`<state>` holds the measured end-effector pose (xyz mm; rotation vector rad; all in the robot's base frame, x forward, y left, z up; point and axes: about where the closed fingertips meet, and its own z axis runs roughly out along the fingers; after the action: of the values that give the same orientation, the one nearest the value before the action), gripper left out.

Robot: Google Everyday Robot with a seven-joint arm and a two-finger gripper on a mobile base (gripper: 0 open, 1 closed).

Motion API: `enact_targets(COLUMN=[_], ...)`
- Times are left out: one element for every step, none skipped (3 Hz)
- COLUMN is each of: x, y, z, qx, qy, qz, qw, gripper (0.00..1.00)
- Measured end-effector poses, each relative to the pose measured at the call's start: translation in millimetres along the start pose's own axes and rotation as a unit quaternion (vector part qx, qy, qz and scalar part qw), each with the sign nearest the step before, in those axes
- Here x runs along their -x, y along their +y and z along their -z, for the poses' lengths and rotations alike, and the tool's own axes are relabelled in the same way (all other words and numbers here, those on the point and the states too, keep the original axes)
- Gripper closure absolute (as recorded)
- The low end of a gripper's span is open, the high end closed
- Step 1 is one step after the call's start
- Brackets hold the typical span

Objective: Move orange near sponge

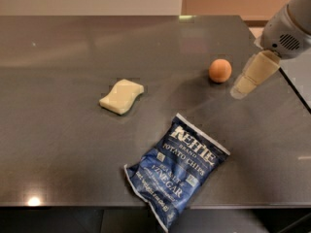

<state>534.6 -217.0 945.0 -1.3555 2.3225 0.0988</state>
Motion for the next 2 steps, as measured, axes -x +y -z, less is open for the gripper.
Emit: enact_targets(x=[12,24], y=[-28,-57], z=[-29,-53], qx=[-0.013,-0.024], qy=[-0.032,-0.063], qz=[-0.037,-0.060], qw=[0.9987,0.9959], gripper=[0.00,0.00])
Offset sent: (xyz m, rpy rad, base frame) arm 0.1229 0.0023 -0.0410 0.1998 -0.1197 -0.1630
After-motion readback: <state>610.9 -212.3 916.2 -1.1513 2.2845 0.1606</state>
